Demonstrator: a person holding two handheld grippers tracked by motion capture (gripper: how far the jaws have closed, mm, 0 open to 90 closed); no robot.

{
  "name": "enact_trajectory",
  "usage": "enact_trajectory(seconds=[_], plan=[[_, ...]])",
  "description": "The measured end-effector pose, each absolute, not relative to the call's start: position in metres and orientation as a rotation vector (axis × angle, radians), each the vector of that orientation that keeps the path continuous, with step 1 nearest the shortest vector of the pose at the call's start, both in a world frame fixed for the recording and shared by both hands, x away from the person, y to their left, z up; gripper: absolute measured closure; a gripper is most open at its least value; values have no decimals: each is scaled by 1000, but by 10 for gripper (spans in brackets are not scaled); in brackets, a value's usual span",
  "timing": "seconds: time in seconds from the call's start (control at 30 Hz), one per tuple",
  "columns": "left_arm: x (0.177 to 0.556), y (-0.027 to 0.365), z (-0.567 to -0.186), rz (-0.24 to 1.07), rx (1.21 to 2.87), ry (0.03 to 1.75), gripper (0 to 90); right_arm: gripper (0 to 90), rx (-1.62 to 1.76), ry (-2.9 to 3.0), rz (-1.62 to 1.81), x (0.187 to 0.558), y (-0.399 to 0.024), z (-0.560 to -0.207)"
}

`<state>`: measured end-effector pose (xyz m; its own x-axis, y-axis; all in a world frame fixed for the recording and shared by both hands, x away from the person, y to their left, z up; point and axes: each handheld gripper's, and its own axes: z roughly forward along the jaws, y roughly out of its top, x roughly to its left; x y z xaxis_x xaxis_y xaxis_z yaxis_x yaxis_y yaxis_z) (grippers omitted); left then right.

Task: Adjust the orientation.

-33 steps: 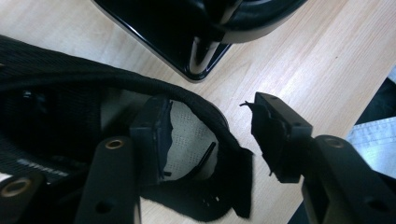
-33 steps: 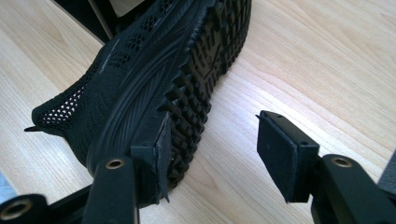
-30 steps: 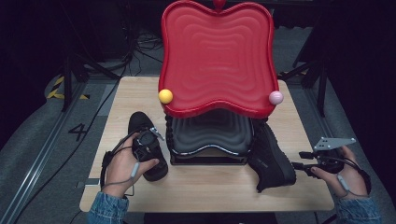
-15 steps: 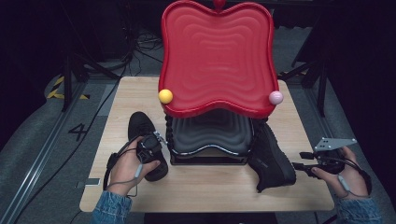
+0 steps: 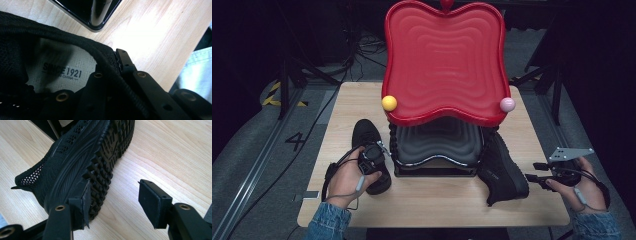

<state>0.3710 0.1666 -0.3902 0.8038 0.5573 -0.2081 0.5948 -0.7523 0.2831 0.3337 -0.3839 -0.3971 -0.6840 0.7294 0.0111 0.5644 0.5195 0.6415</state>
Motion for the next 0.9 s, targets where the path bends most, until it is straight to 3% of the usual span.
enact_trajectory(seconds=[0.17,0.9], plan=[[368,167,-376,-171,2656,857,867,441,1089,2499,917,333,-385,-396],[346,165,-254,-114,2727,756,867,436,1082,2486,931,330,-389,-391]])
